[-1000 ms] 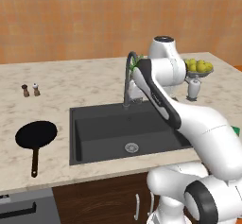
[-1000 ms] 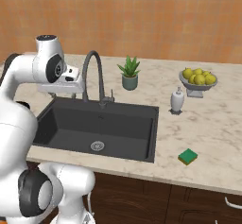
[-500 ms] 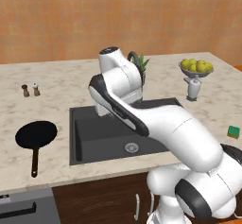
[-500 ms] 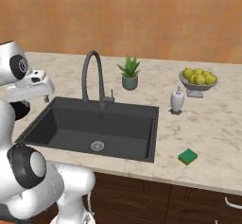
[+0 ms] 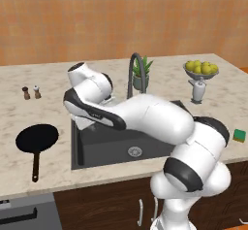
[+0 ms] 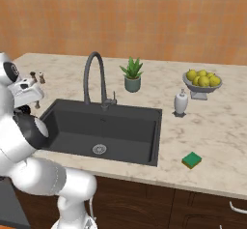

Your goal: Pick the pan and sponge and place them into the sink. Then turn on the water.

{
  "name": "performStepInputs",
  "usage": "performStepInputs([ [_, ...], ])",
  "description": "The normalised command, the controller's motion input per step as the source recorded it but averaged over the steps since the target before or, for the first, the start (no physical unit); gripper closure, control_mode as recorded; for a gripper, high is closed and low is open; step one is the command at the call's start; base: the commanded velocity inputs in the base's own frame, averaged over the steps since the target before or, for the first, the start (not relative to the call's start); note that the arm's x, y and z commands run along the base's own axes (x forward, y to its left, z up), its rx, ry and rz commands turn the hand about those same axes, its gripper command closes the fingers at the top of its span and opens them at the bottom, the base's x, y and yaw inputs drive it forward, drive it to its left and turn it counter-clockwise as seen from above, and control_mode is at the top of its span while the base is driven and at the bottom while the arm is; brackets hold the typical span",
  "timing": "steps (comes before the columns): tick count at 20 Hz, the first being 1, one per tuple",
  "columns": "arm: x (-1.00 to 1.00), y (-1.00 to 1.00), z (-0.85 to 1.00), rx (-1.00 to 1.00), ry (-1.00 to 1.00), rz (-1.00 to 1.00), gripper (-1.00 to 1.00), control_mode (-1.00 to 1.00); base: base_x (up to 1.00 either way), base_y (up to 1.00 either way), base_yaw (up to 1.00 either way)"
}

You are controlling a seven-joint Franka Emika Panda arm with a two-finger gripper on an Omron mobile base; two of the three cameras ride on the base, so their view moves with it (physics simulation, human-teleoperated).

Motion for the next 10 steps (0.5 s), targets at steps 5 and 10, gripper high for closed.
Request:
performStepInputs([
  [5,0.75,0.58,-0.4,0.16,0.03,0.0,-1.0,-1.0,0.0,0.0,0.0],
  [10,0.5,0.26,-0.31,0.13,0.0,0.0,-1.0,-1.0,0.0,0.0,0.0],
])
